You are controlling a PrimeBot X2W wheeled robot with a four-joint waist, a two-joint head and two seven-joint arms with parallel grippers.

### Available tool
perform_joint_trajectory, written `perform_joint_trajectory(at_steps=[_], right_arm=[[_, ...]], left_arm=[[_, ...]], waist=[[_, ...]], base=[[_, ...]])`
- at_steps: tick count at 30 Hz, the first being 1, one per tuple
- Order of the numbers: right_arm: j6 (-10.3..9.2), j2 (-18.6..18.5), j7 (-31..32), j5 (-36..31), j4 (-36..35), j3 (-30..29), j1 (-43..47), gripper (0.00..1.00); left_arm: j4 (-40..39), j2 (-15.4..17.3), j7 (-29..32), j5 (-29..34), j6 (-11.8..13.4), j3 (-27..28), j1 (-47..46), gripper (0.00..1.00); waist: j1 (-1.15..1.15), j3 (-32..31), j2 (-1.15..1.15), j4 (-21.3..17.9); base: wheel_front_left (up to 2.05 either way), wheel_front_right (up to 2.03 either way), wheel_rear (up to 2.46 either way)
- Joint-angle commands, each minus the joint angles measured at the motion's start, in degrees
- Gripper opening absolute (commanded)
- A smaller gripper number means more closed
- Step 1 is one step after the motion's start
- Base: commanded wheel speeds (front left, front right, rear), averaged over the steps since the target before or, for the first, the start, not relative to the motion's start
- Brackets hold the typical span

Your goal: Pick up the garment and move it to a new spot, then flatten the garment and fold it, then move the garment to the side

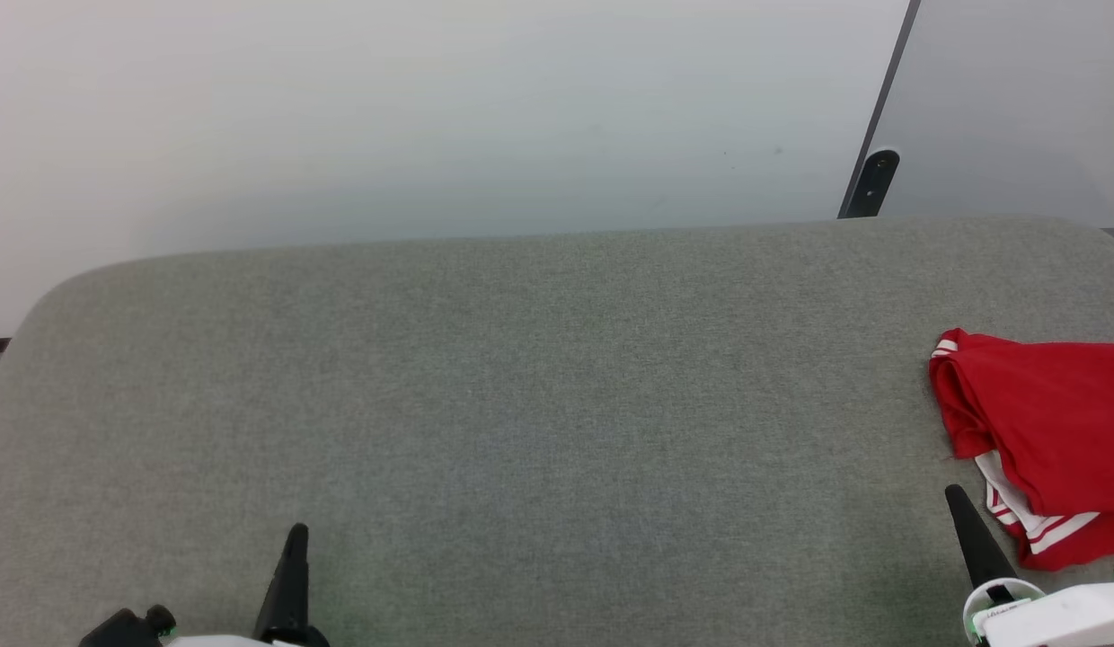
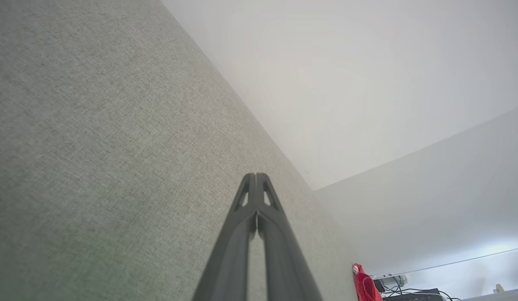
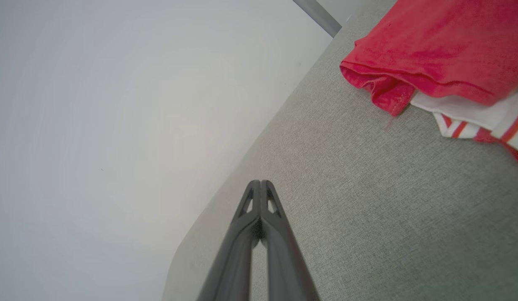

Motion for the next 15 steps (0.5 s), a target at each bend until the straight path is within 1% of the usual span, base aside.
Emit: perform_joint_trajectory(at_steps=[1,15], right_arm=[[-0.03,-0.08,-0.40,1.92,-0.13,0.06,-1.66,0.00],[-0.04,0.09,-0.65,9.27,1.66,0.11,-3.16,0.00]], left_arm=[[-0.02,0.07,0.47,-2.05,-0.48,0.36,-1.41,0.00],[1.62,-0.34,2.49,-9.75,-1.07,0.99,-3.76,0.00]], waist=[[0.00,0.00,0.00,0.01],[0.00,0.03,0.00,0.08]], base=[[0.00,0.00,0.00],[0.00,0.00,0.00]])
